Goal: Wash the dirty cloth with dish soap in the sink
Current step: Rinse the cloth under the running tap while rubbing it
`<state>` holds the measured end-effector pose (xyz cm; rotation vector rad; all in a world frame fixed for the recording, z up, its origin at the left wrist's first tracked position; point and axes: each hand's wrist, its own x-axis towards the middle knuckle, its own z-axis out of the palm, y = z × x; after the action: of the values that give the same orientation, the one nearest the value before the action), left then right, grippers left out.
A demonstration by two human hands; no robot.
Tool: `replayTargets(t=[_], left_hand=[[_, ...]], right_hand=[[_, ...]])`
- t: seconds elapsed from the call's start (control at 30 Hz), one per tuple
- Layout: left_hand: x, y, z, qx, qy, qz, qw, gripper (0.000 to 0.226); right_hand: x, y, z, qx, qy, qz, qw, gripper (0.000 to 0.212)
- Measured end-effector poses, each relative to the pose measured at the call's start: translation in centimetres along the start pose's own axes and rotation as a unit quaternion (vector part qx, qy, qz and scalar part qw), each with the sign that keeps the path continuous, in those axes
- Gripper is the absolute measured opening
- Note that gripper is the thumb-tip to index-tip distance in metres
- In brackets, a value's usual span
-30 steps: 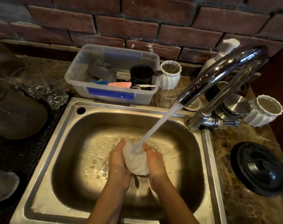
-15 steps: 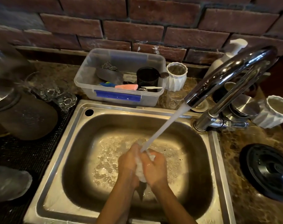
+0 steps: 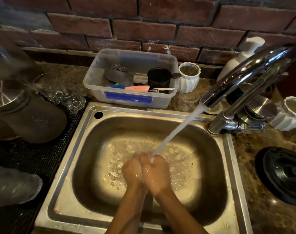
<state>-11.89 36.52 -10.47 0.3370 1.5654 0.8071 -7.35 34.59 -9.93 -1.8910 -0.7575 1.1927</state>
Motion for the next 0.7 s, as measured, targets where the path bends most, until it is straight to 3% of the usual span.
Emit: replayTargets(t=[0.13, 0.27, 0.43, 0.57, 0.7], left_hand=[[-1.6, 0.2, 0.5, 0.030, -0.004, 0.008, 1.000, 0.031], [-1.2, 1.6, 0.5, 0.012, 0.031, 0.017, 0.999, 0.030], [-1.9, 0.8, 0.8, 0.001, -0.003, 0.015, 1.000, 0.043], [-0.7, 1.1, 0.9, 0.032, -0.018, 0.031, 0.999, 0.027], [-1.9, 0.7, 1.1, 0.044, -0.044, 0.008, 0.998, 0.031]], right_hand=[[1.9, 0.7, -1.2, 0.039, 0.066, 0.055, 0.996, 0.028], [0.1, 0.3, 0.1, 0.050, 0.032, 0.026, 0.998, 0.040], [2.0, 0.8, -0.9, 0.040, 0.083, 0.062, 0.994, 0.026], [-0.1, 0.5, 0.0, 0.088, 0.069, 0.023, 0.993, 0.031], [2.2, 0.4, -1.8, 0.064, 0.129, 0.031, 0.989, 0.032]])
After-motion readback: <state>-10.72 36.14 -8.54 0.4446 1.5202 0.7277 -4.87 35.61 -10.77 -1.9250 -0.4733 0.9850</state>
